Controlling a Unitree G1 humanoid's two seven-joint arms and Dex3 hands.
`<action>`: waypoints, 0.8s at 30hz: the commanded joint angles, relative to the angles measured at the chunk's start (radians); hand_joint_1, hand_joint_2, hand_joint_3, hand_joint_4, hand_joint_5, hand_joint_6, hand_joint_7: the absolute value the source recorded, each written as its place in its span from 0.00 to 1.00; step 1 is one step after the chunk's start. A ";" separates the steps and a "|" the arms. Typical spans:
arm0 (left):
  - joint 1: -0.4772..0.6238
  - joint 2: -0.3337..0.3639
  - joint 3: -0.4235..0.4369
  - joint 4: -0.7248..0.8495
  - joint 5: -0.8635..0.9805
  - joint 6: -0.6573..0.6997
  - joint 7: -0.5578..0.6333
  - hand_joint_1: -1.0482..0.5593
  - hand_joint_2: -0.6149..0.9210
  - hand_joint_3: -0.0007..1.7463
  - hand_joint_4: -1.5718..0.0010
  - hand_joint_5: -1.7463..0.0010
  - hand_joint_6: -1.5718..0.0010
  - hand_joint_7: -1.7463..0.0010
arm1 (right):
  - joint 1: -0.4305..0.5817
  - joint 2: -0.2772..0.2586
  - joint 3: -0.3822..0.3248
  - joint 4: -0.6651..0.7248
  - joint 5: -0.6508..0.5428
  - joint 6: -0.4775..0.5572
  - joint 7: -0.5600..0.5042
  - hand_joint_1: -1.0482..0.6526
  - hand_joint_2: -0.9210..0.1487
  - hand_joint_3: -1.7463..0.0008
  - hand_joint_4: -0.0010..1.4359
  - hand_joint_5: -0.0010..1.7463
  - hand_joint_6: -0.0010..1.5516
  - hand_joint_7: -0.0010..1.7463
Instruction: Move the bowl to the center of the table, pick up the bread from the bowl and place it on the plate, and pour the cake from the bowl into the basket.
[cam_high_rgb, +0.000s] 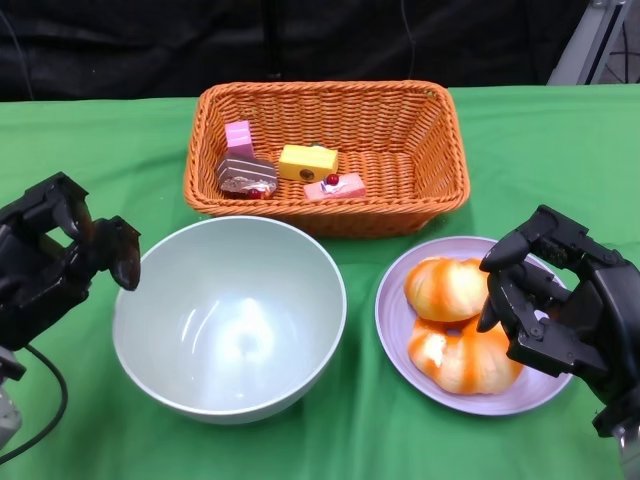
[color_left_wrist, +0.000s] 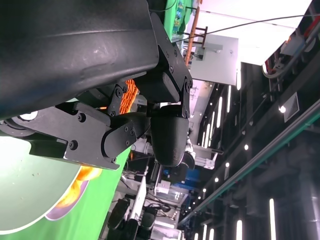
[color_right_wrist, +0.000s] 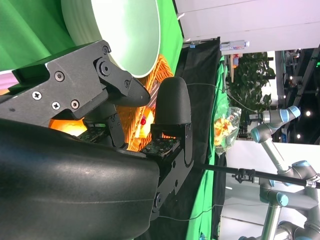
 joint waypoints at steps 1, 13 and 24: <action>0.075 -0.069 -0.004 -0.121 -0.008 -0.176 -0.087 0.62 0.84 0.52 0.51 0.02 0.48 0.20 | 0.032 -0.027 0.027 -0.027 -0.020 -0.052 0.035 0.58 0.27 0.42 0.42 1.00 0.34 0.87; 0.134 -0.173 -0.062 -0.329 -0.076 -0.186 -0.157 0.61 0.87 0.47 0.53 0.02 0.48 0.21 | 0.049 -0.051 0.063 -0.053 -0.041 -0.106 0.072 0.56 0.38 0.36 0.49 0.96 0.40 0.83; 0.588 -0.428 -0.398 -1.525 -0.166 0.421 0.092 0.61 0.83 0.58 0.53 0.00 0.51 0.16 | 0.046 -0.067 0.075 -0.075 -0.055 -0.097 0.073 0.55 0.41 0.32 0.49 0.96 0.40 0.84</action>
